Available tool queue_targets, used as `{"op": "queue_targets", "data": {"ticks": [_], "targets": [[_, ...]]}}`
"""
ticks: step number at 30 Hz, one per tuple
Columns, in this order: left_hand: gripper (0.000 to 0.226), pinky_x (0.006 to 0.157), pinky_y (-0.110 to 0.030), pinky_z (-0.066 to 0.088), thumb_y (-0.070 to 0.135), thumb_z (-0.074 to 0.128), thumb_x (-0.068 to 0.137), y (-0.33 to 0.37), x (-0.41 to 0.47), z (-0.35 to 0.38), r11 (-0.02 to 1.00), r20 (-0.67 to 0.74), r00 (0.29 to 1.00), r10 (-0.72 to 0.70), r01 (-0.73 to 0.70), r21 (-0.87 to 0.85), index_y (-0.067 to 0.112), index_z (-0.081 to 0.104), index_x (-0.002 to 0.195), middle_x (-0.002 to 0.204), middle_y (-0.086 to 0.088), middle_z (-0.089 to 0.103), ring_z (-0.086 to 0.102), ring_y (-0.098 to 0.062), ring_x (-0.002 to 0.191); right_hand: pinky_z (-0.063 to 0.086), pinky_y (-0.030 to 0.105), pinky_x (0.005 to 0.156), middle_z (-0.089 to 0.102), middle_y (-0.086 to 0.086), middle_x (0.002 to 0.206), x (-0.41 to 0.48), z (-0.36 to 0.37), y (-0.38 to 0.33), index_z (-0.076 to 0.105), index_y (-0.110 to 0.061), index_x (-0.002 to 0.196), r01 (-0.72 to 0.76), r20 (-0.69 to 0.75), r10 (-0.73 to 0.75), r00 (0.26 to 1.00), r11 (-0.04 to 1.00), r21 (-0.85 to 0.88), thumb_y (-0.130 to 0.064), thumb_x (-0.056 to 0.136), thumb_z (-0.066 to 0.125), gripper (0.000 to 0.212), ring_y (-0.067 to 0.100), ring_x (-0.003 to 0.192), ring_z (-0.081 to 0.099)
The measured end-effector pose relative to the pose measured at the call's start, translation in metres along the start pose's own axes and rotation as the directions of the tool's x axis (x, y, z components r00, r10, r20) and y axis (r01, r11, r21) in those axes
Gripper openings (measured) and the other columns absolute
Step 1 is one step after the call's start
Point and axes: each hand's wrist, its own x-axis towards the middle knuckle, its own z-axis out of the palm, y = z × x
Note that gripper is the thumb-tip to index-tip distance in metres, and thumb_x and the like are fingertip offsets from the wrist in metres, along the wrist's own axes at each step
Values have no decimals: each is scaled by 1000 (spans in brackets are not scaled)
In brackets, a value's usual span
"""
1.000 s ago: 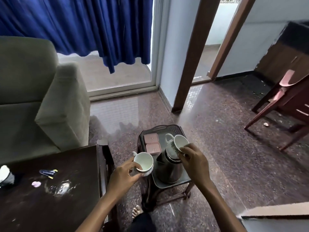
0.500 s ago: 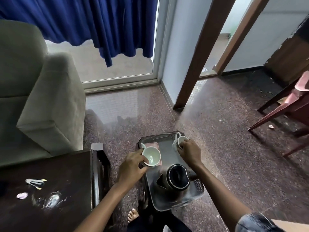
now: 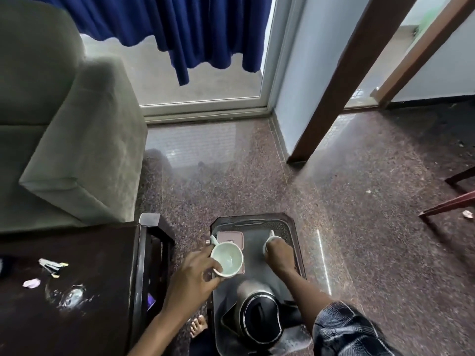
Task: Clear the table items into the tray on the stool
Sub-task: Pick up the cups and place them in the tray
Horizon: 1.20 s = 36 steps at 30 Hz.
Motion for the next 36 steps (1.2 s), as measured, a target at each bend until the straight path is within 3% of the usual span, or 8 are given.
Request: {"op": "queue_targets", "data": {"ticks": [5, 8, 13, 17, 20, 23, 25, 36], "targets": [[38, 76, -27, 51, 13, 80, 63, -3, 2, 3, 998, -2, 998, -58, 58, 7, 32, 55, 84, 106, 27, 58, 51, 1, 98, 49, 38, 68, 63, 13, 92, 18, 12, 3, 58, -5, 87, -40, 26, 39, 999, 998, 57, -6, 90, 39, 20, 34, 86, 63], [37, 73, -31, 53, 11, 81, 62, -2, 1, 5, 998, -4, 998, -64, 64, 18, 30, 57, 81, 121, 23, 45, 52, 1, 96, 39, 32, 74, 60, 11, 104, 23, 17, 6, 61, -6, 99, -104, 86, 94, 992, 986, 129, -8, 91, 39, 24, 30, 100, 56], [40, 72, -32, 53, 10, 83, 60, -1, 0, 10, 997, -5, 998, -68, 68, 37, 31, 57, 81, 115, 26, 51, 54, 0, 96, 43, 34, 62, 63, 13, 101, 19, 10, 3, 62, -2, 95, -74, 28, 73, 997, 996, 45, -10, 90, 46, 18, 31, 90, 62], [27, 73, -33, 54, 15, 83, 62, -1, 2, 14, 995, 15, 997, -71, 70, 69, 30, 63, 74, 112, 23, 59, 60, -13, 99, 42, 33, 65, 61, 11, 96, 5, -25, -4, 63, -7, 91, -121, 11, 121, 993, 970, 212, -23, 85, 59, 18, 30, 87, 62], [17, 75, -32, 54, 17, 82, 64, 1, 9, 20, 993, 34, 998, -55, 52, 105, 19, 69, 75, 117, 12, 64, 57, -11, 102, 46, 34, 54, 62, 10, 66, -15, -54, -14, 60, -9, 63, -188, 173, 102, 980, 770, 610, -17, 85, 60, 24, 24, 59, 59], [17, 68, -35, 59, 14, 81, 63, 5, 17, 27, 987, 83, 997, -8, -6, 162, 17, 68, 75, 123, 6, 64, 62, -19, 102, 51, 25, 49, 64, 4, 61, -45, -78, -26, 67, -9, 72, -289, 343, -54, 938, 422, 859, -12, 88, 59, 18, 14, 50, 59], [18, 65, -36, 59, 15, 81, 63, 8, 20, 32, 976, 117, 992, 54, -77, 204, 18, 68, 75, 123, 5, 64, 63, -21, 100, 54, 22, 51, 67, 4, 60, -58, -87, -28, 70, -9, 80, -271, 318, -62, 946, 385, 882, -3, 86, 59, 14, 14, 52, 62], [17, 69, -37, 59, 15, 73, 74, 17, 29, 47, 962, 212, 971, 108, -156, 224, 17, 67, 89, 132, 4, 58, 64, -21, 102, 57, 27, 51, 63, 0, 55, -50, -87, -21, 71, 1, 80, -187, 230, 24, 973, 666, 723, 7, 75, 64, 10, 8, 43, 60]]}}
